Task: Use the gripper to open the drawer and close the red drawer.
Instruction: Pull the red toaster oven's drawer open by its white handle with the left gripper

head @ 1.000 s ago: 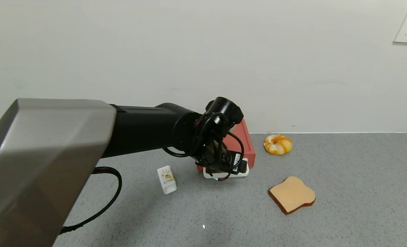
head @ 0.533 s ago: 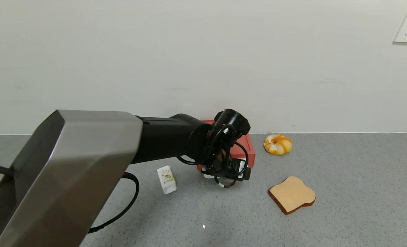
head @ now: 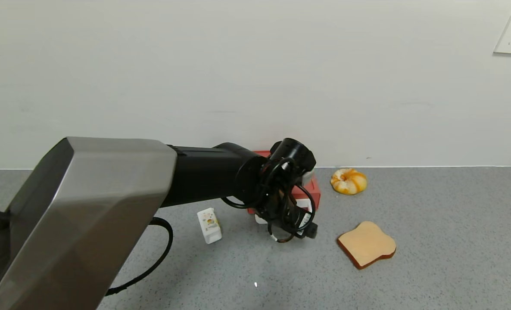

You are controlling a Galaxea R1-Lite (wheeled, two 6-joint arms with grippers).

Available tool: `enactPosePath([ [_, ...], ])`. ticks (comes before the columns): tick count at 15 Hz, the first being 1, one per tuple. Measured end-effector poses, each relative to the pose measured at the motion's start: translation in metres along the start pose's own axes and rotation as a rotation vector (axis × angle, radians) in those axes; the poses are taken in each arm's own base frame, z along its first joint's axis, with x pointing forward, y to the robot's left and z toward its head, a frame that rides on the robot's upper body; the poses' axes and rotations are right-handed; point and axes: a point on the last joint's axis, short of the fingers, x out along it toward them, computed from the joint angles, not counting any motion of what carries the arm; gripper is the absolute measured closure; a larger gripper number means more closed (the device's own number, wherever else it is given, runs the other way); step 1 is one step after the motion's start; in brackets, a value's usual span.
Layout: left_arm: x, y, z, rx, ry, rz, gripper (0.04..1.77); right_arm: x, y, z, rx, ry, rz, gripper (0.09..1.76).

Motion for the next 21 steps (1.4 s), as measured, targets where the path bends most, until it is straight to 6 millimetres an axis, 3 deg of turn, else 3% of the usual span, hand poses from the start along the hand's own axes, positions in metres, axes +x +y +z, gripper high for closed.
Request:
enactPosePath([
  [5, -0.001, -0.001, 0.001, 0.165, -0.009, -0.141, 0.09, 0.000, 0.000, 0.000, 0.000, 0.000, 0.000, 0.14],
  [8, 0.006, -0.003, 0.003, 0.177, -0.033, -0.208, 0.09, 0.000, 0.000, 0.000, 0.000, 0.000, 0.000, 0.14],
  [15, 0.032, -0.004, 0.006, 0.267, -0.093, -0.209, 0.09, 0.000, 0.000, 0.000, 0.000, 0.000, 0.000, 0.14],
  [21, 0.041, -0.005, 0.008, 0.357, -0.130, -0.202, 0.09, 0.000, 0.000, 0.000, 0.000, 0.000, 0.000, 0.14],
])
